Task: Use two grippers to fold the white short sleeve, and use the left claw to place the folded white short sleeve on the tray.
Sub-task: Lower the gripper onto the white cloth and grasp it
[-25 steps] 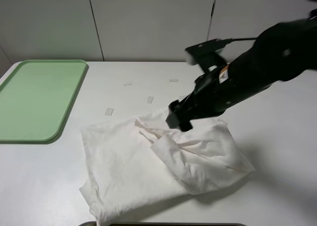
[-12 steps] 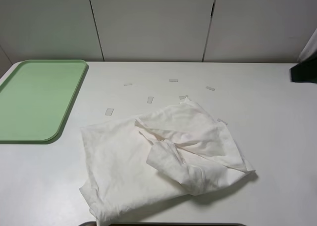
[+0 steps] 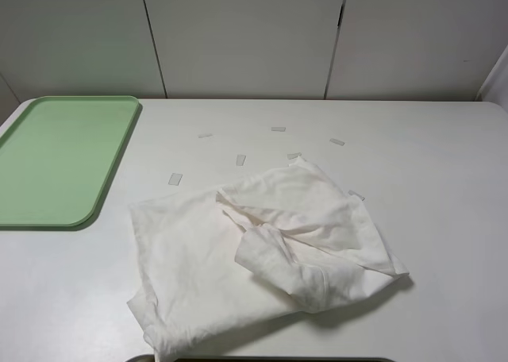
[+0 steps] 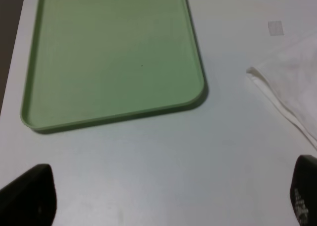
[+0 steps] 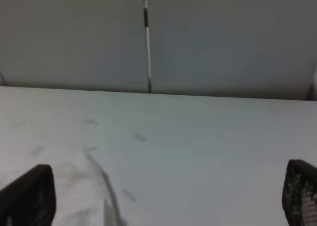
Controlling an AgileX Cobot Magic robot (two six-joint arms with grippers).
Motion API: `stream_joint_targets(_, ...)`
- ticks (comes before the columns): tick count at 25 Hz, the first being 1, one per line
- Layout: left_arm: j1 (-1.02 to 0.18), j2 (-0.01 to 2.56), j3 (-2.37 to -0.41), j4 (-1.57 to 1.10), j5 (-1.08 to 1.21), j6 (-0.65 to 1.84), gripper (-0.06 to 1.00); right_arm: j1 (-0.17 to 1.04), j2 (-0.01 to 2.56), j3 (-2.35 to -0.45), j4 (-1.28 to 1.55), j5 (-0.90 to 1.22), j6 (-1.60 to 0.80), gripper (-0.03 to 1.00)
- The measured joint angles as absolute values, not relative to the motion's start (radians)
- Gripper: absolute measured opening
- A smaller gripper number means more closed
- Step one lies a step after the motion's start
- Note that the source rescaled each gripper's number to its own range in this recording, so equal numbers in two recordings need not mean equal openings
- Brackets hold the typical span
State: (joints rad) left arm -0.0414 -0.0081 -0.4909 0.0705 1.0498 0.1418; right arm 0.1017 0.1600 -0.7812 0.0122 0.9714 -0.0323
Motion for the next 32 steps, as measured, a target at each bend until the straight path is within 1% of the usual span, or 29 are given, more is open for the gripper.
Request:
stream_joint_targets(2,-0.041,-0.008,-0.491,0.070,1.050,0.142,0.94,0.102,0.101,-0.781,-0.019,1.029,-0.018,1.00)
stream_joint_targets(6,-0.041,-0.008,-0.491,0.070,1.050,0.142,0.94,0.102,0.011,-0.779,-0.068,1.074,0.141,1.00)
stream_joint_targets(8,-0.041,-0.008,-0.491,0.070,1.050,0.142,0.94,0.102,-0.004,-0.779,-0.078,1.098,0.175,1.00)
stream_joint_targets(10,-0.041,-0.008,-0.491,0.070,1.050,0.142,0.94,0.102,-0.006,-0.778,-0.078,1.131,0.159,1.00)
stream_joint_targets(13,-0.041,-0.008,-0.491,0.070,1.050,0.142,0.94,0.112,-0.007,-0.761,-0.065,1.202,0.058,1.00)
stream_joint_targets(16,-0.041,-0.008,-0.491,0.070,1.050,0.142,0.94,0.139,-0.007,-0.723,-0.018,1.216,-0.023,1.00)
stream_joint_targets(24,-0.041,-0.008,-0.491,0.070,1.050,0.142,0.94,0.169,-0.008,-0.582,0.044,1.208,-0.078,1.00)
stream_joint_targets(26,-0.041,-0.008,-0.491,0.070,1.050,0.142,0.94,0.169,-0.008,-0.541,0.057,1.172,-0.081,1.00)
stream_joint_targets(32,-0.041,-0.008,-0.491,0.070,1.050,0.142,0.94,0.169,-0.008,-0.505,0.101,1.051,-0.082,1.00)
